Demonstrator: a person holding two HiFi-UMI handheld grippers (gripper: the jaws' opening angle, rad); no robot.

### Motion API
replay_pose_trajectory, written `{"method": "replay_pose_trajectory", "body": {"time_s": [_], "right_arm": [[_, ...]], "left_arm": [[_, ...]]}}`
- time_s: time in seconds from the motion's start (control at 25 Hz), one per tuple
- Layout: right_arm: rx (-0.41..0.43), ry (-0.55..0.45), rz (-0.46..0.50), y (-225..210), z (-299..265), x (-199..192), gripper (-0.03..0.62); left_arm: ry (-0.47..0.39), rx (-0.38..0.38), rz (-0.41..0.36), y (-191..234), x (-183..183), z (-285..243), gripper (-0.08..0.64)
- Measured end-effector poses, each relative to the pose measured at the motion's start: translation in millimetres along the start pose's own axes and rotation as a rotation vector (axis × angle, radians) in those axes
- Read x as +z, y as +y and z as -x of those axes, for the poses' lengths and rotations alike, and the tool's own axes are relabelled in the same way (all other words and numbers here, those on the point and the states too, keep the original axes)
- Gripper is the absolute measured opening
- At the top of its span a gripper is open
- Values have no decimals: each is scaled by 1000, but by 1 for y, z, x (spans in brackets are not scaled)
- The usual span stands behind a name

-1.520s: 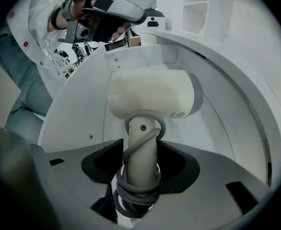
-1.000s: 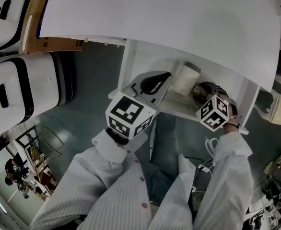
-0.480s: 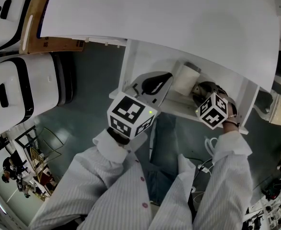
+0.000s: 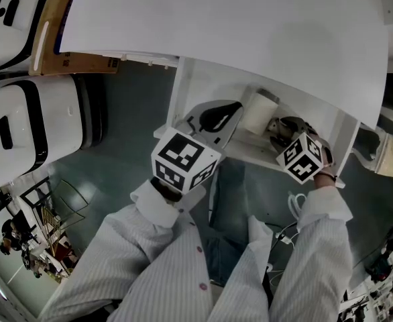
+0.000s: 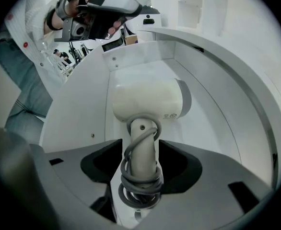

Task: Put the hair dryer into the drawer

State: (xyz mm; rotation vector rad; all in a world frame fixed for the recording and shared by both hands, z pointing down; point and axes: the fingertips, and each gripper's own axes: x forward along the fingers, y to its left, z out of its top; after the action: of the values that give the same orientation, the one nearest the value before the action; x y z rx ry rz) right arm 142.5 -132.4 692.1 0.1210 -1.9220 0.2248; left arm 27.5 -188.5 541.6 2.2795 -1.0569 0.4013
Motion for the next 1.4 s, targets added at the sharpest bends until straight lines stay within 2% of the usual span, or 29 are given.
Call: {"method": "replay_pose_trajectory", "body": {"time_s": [0.32,0.68,1.12,1.4], "right_arm": [[-17,-51,-33,0,26,6,216],[-88,-281,-272,-15,88,39,216],[-220,-487,-396,-28,184,80,215],[-303,-680,-476,-26,260,109,216]], "left_arm": [[-30,-13,-15,-12,21,3,9],[-69,-28,-45,-31,57,18,9],[-139,-92,-109,-66,119,37,9],[-193,-135,-146,-90,159,56,9]]}}
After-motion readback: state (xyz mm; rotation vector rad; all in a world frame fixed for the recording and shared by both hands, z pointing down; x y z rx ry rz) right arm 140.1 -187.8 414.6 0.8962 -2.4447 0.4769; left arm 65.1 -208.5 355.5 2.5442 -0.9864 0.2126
